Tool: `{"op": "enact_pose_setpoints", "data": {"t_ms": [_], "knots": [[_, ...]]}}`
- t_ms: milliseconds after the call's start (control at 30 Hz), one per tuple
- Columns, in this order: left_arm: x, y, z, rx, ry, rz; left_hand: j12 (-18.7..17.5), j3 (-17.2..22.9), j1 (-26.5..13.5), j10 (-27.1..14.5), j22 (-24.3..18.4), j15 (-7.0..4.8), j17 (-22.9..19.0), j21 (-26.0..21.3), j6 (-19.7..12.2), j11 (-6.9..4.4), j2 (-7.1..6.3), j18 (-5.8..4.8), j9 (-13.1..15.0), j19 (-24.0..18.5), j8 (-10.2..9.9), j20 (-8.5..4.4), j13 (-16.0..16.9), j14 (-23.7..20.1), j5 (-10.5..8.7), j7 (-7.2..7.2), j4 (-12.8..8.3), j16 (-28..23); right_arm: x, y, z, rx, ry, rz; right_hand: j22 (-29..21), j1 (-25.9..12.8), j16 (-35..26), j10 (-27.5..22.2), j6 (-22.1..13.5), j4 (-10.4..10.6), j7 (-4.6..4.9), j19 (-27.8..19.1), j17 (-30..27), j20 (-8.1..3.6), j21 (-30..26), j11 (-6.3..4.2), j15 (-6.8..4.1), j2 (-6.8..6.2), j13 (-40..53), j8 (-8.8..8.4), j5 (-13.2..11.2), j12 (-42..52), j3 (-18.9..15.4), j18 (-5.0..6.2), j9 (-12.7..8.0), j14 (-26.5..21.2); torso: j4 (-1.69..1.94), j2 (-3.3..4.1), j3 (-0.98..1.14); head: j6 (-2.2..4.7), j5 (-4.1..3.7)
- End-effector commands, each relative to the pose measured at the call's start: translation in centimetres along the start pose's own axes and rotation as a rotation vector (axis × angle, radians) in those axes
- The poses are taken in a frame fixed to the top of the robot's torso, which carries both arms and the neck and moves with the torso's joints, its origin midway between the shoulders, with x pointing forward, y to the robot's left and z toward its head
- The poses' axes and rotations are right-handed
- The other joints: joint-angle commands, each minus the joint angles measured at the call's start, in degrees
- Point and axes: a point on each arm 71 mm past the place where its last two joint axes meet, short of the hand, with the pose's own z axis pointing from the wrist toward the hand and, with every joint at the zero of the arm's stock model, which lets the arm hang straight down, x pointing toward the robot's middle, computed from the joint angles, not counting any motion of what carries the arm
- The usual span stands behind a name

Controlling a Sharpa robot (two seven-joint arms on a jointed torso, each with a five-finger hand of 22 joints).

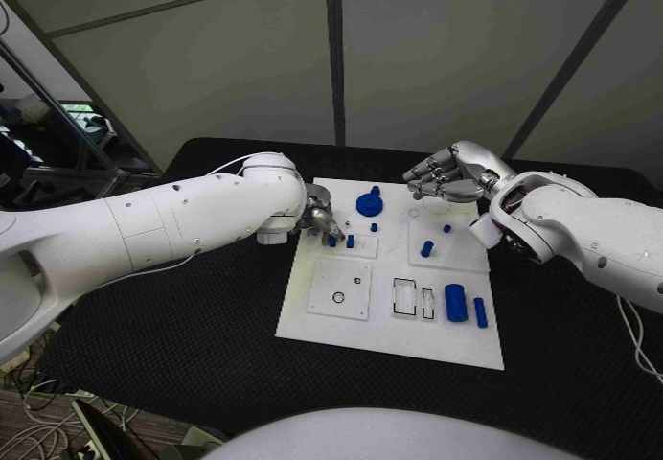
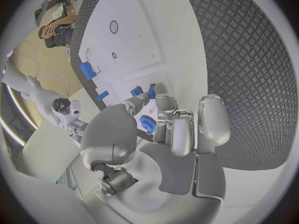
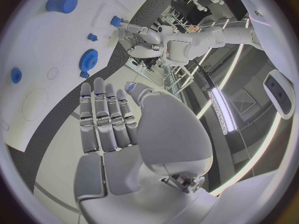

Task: Assemble the parts on the task board

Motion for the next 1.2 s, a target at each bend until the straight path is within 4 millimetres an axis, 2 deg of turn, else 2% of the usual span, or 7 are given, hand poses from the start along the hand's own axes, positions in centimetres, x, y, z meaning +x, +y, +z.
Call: {"op": "enact_pose_setpoints", "data": {"t_ms": [33,300,433,733,967,1167,1200], "knots": [[0.3,0.4,0.1,-0.026,0.016,0.013,0.3,-0.7,-0.5,-0.1,8.3,-0.30,10.4,0.3,0.5,0.13,0.33,-3.56,0.1,0.3,-0.1,-0.12,0.1,4.8,-0.08,0.11,0.2,0.3,0.0,0.1,0.0,-0.009,0.007,0.000,-0.1,-0.4,-0.1,-0.5,0.0,-0.1,0.24,0.2,0.0,0.39,-0.4,-0.10,-0.02,0.15,-0.1,-0.21,0.2,0.1,0.2,0.70,0.1,-0.4,-0.02,0.00,0.02,0.08,-0.08],[0.2,0.4,0.1,-0.022,-0.011,-0.002,0.7,-2.4,-0.9,0.1,8.5,-0.36,10.4,0.6,0.7,0.06,0.73,-3.64,0.4,0.5,-0.1,-0.17,0.6,4.8,-0.02,0.03,1.0,0.3,0.0,0.1,0.0,-0.008,0.007,0.000,-0.1,-0.4,-0.1,-0.5,0.0,-0.1,0.24,0.2,0.0,0.39,-0.4,-0.10,-0.02,0.15,-0.1,-0.21,0.2,0.1,0.2,0.70,0.1,-0.4,-0.05,0.04,-0.02,0.10,-0.13],[0.0,0.5,0.0,-0.019,-0.033,-0.015,0.9,-6.1,-2.1,0.2,8.6,-0.42,10.4,0.8,0.9,0.00,0.09,-3.69,0.8,0.6,-0.1,-0.24,0.8,4.8,-0.14,-0.06,2.4,0.3,-0.1,0.1,0.0,-0.008,0.007,0.000,-0.1,-0.4,-0.1,-0.5,0.0,-0.1,0.24,0.2,0.0,0.39,-0.4,-0.10,-0.02,0.15,-0.1,-0.21,0.2,0.1,0.2,0.70,0.1,-0.4,-0.01,0.01,-0.02,0.18,-0.22],[-0.9,0.5,-0.6,0.003,-0.105,-0.076,1.1,-14.2,-1.8,0.2,8.8,-0.58,10.4,0.7,0.9,-0.15,0.04,-3.70,1.4,0.7,-0.3,-0.43,1.0,4.8,-0.13,-0.21,5.2,0.3,0.0,0.1,0.0,-0.009,0.008,0.001,-0.1,-0.4,-0.1,-0.5,0.0,-0.1,0.24,0.2,0.0,0.39,-0.4,-0.10,-0.02,0.15,-0.1,-0.21,0.2,0.1,0.2,0.70,0.1,-0.4,0.03,0.00,-0.01,0.21,-0.21],[-1.8,0.9,-1.1,0.010,-0.149,-0.129,0.8,-17.7,0.0,0.0,8.8,-0.60,10.4,0.1,0.8,-0.13,0.98,-3.62,1.7,0.6,-0.6,-0.46,0.5,4.8,0.01,-0.20,6.5,0.3,-0.1,0.1,0.0,-0.009,0.008,0.000,-0.1,-0.4,-0.1,-0.5,0.0,-0.1,0.24,0.2,0.0,0.39,-0.4,-0.10,-0.02,0.15,-0.1,-0.21,0.2,0.1,0.2,0.70,0.1,-0.4,-0.03,-0.01,0.02,0.13,-0.30],[-3.2,1.3,-1.9,0.042,-0.236,-0.212,-3.4,-19.6,4.6,-4.1,6.8,0.05,9.6,-6.8,-1.4,0.76,3.36,-2.47,1.6,-1.8,-2.1,0.03,-5.5,4.5,0.31,0.82,6.6,-0.3,-0.2,0.0,-0.1,-0.008,0.005,0.000,-0.1,-0.4,-0.1,-0.5,0.0,-0.1,0.24,0.2,0.0,0.39,-0.4,-0.10,-0.02,0.15,-0.1,-0.21,0.2,0.1,0.2,0.70,0.1,-0.4,0.01,-0.02,0.01,0.25,-0.49],[-3.4,1.3,-2.0,0.058,-0.249,-0.232,-6.7,-19.7,6.2,-7.3,5.1,0.74,5.1,-11.9,-2.8,1.47,3.69,-1.72,1.3,-3.8,-2.9,0.50,-9.9,2.8,0.28,1.58,6.2,-3.5,-0.2,0.0,-0.1,-0.007,0.005,-0.001,-0.1,-0.4,-0.1,-0.5,0.0,-0.1,0.24,0.2,0.0,0.39,-0.4,-0.10,-0.02,0.15,-0.1,-0.21,0.2,0.1,0.2,0.70,0.1,-0.4,0.03,-0.04,0.01,0.25,-0.54]]}}
